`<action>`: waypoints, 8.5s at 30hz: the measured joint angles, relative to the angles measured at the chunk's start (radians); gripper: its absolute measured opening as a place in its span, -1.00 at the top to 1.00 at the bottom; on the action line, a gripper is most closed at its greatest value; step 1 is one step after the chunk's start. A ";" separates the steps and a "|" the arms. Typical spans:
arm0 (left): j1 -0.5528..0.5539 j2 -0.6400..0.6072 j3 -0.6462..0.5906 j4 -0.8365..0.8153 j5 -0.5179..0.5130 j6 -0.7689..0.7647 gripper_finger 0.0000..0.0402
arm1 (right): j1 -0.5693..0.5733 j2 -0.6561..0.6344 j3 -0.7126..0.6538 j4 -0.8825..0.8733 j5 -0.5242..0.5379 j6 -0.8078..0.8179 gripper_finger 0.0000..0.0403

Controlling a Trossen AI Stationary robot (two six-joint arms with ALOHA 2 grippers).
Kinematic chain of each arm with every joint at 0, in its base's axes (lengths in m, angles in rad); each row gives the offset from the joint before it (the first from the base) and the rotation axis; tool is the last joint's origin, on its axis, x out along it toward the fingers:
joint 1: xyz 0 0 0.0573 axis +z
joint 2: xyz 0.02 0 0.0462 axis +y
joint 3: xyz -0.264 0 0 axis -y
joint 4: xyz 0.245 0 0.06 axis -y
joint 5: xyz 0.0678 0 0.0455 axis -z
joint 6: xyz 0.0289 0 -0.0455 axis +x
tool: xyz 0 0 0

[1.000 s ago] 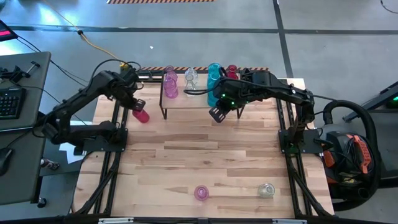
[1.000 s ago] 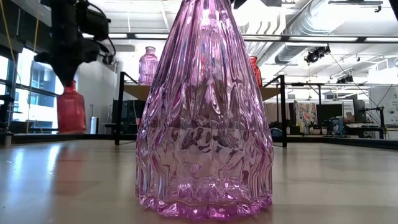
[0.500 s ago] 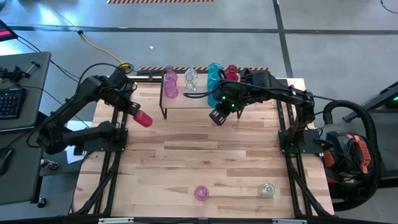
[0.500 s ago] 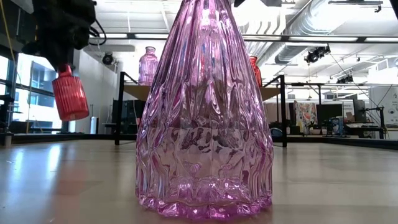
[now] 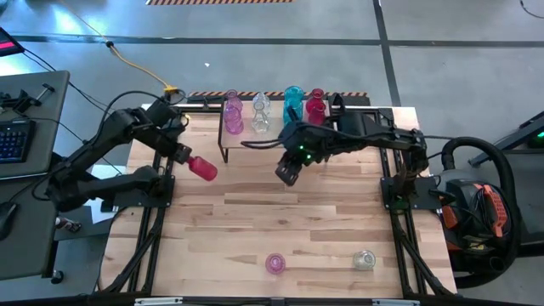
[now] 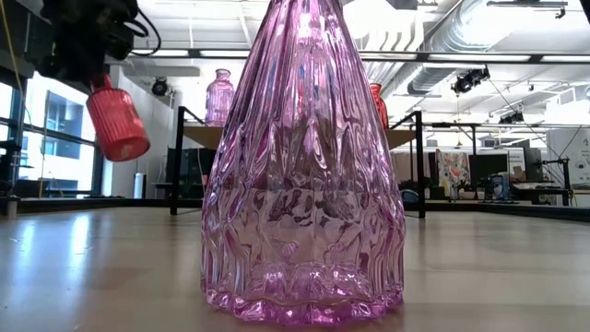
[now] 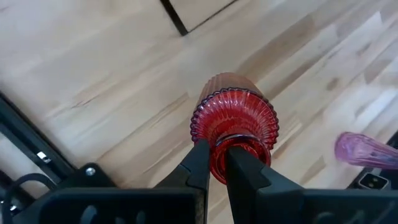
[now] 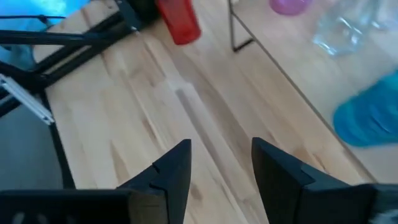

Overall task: Sort vases onto shelf
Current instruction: Put the red vase on the shelf aligned with the other red vases

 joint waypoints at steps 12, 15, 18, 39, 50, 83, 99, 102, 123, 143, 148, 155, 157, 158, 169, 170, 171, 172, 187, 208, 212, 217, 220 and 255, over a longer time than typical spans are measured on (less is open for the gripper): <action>-0.183 -0.002 0.000 0.046 0.005 -0.068 0.91 | 0.073 0.089 0.000 0.198 0.030 -0.023 0.26; -0.232 -0.003 0.000 0.052 0.005 -0.082 0.91 | 0.094 0.124 0.000 0.214 0.078 -0.023 0.26; -0.283 -0.003 0.000 0.091 0.005 -0.118 0.91 | 0.108 0.154 0.000 0.229 0.081 -0.023 0.26; -0.594 0.025 0.001 0.379 -0.009 -0.326 0.90 | 0.101 0.285 0.000 0.530 0.015 -0.207 0.26; -0.664 0.071 0.001 0.408 -0.072 -0.355 0.90 | 0.115 0.285 0.000 0.594 0.110 -0.515 0.26; -0.751 0.135 0.000 0.703 -0.158 -0.454 0.89 | 0.068 0.290 0.000 0.527 0.054 -0.268 0.26; -0.751 0.176 0.000 0.714 -0.175 -0.444 0.89 | 0.055 0.330 -0.001 0.516 0.045 -0.273 0.26; -0.751 0.179 0.000 0.712 -0.175 -0.436 0.89 | 0.053 0.330 -0.001 0.515 0.043 -0.273 0.26; -0.749 0.180 -0.002 0.703 -0.180 -0.428 0.89 | 0.042 0.344 0.001 0.512 0.017 -0.232 0.65; -0.748 0.203 0.000 0.688 -0.124 -0.420 0.52 | 0.046 0.351 -0.001 0.497 -0.005 -0.220 0.65; -0.741 0.184 0.002 0.697 -0.098 -0.428 0.44 | 0.045 0.351 -0.001 0.482 -0.019 -0.178 0.65; -0.707 0.145 0.005 0.703 -0.044 -0.428 0.41 | 0.044 0.352 -0.003 0.435 -0.017 -0.139 0.65; -0.701 0.133 0.004 0.697 -0.042 -0.427 0.41 | 0.044 0.348 -0.003 0.421 -0.018 -0.135 0.65; -0.698 0.126 0.003 0.692 -0.036 -0.428 0.41 | 0.044 0.343 -0.003 0.414 -0.017 -0.129 0.65; -0.687 0.049 0.002 0.689 -0.011 -0.418 0.41 | 0.044 0.190 -0.002 0.339 0.093 -0.155 0.63; -0.687 0.044 0.002 0.690 -0.012 -0.418 0.41 | 0.044 0.175 -0.002 0.340 0.104 -0.169 0.64; -0.687 0.040 0.002 0.690 -0.013 -0.418 0.41 | 0.043 0.160 -0.001 0.340 0.119 -0.182 0.65; -0.687 0.038 0.002 0.689 -0.013 -0.418 0.41 | 0.042 0.144 -0.001 0.339 0.142 -0.192 0.65; -0.687 0.040 0.001 0.682 -0.044 -0.417 0.41 | -0.014 -0.064 0.000 0.120 0.373 -0.240 0.65; -0.687 0.040 0.001 0.683 -0.154 -0.505 0.41 | -0.264 -0.346 0.000 0.043 0.281 -0.514 0.64; -0.687 0.040 0.001 0.683 -0.188 -0.516 0.41 | -0.332 -0.382 0.000 0.032 0.210 -0.560 0.64; -0.686 0.040 0.001 0.683 -0.192 -0.520 0.41 | -0.440 -0.422 0.000 -0.024 0.178 -0.567 0.64; -0.686 0.040 0.001 0.683 -0.192 -0.534 0.41 | -0.498 -0.443 0.000 -0.025 0.131 -0.590 0.64; -0.686 0.040 0.001 0.683 -0.210 -0.541 0.41 | -0.611 -1.042 -1.088 0.637 -0.071 -0.314 0.64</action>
